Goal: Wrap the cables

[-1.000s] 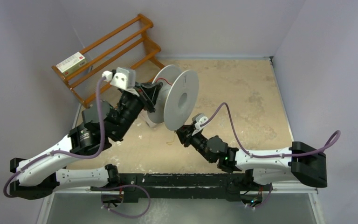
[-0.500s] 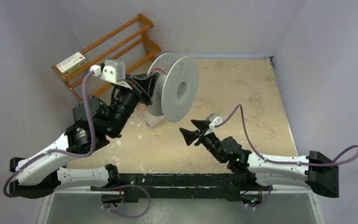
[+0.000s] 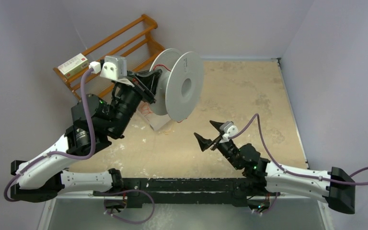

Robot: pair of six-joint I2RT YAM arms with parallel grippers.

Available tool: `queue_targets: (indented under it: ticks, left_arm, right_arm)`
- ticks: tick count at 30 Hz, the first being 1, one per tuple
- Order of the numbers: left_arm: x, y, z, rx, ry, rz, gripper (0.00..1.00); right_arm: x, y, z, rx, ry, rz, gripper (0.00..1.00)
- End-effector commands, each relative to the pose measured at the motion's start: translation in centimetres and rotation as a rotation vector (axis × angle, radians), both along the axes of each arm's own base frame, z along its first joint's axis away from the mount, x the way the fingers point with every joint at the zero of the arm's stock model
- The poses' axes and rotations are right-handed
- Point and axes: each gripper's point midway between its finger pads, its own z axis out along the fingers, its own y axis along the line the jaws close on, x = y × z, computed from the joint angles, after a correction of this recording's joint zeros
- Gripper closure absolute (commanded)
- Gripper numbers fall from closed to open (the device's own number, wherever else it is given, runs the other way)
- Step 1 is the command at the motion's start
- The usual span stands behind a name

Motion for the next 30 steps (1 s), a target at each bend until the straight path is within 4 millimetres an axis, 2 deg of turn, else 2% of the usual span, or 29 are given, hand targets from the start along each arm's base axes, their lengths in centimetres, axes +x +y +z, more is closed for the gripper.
queue_targets:
  ticks: [1,9,16,30]
  left_arm:
    - [-1.3,2.1,4.8,-0.169,-0.056,-0.033,1.0]
    - [-1.7,2.3,5.0,-0.172,-0.053,-0.055,1.0]
    - [-1.8,2.2,5.0,-0.165,-0.053,-0.061,1.0]
    - [-2.0,2.0,5.0,-0.167,-0.054,-0.077,1.0]
  right_arm:
    - [0.8,0.2,1.5,-0.07,-0.156,0.026,0.15]
    - [1.4,3.4,3.0,-0.098,-0.289,0.189,0.16]
    - [2.7,4.6,4.0,-0.044,-0.32,0.212,0.19]
    - [3.2,8.5,5.7,-0.019,-0.357,0.376,0.29]
